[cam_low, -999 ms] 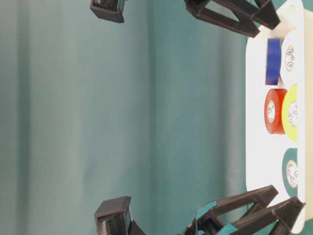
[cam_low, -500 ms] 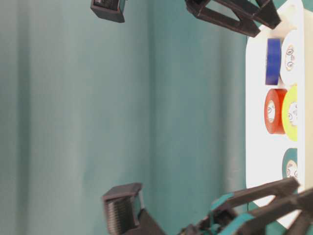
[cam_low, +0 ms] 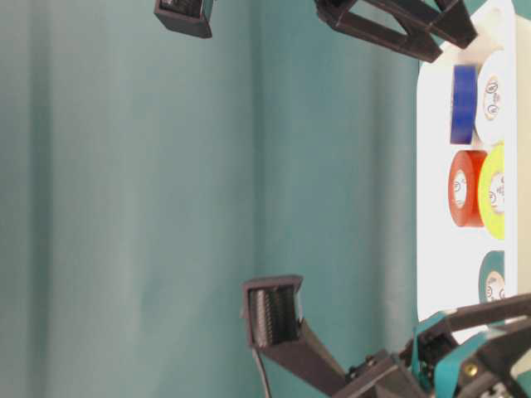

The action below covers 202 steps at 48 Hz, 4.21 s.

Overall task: Put the tape alternately from left to right into the white case.
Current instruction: 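Move the left gripper down over the black tape roll, then lift the black roll and carry it into the white tray, then open the left gripper to drop the black roll, withdraw left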

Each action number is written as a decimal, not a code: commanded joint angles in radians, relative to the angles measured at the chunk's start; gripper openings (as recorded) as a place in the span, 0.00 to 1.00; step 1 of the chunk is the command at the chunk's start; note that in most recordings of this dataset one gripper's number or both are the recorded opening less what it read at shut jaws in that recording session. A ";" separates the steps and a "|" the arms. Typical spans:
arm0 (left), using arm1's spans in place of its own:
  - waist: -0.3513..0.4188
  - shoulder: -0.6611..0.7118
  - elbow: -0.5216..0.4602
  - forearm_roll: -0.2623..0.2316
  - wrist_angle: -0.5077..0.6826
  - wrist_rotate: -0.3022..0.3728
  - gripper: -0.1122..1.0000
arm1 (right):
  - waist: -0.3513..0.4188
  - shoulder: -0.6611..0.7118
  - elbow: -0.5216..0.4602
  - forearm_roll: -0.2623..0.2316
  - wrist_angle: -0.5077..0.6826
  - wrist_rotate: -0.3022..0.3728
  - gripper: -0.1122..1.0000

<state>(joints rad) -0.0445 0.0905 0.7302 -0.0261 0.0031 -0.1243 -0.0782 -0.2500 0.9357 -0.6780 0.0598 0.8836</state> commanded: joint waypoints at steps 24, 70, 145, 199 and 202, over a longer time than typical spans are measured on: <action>-0.011 0.064 -0.075 -0.002 0.031 -0.003 0.76 | 0.002 -0.011 -0.005 -0.002 -0.003 0.003 0.70; -0.048 -0.061 -0.077 -0.002 0.132 0.000 0.31 | 0.002 -0.011 -0.002 -0.002 -0.003 0.003 0.70; 0.443 -0.144 -0.046 0.005 0.167 0.163 0.31 | 0.009 -0.011 0.000 0.000 -0.008 0.005 0.70; 0.503 -0.101 -0.057 0.005 0.084 0.196 0.94 | 0.011 -0.011 0.002 0.003 -0.009 0.006 0.70; 0.500 -0.101 -0.057 0.005 0.084 0.209 0.94 | 0.012 -0.011 0.002 0.002 -0.009 0.006 0.70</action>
<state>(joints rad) 0.4587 0.0031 0.6903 -0.0245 0.0951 0.0767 -0.0706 -0.2500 0.9434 -0.6765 0.0583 0.8882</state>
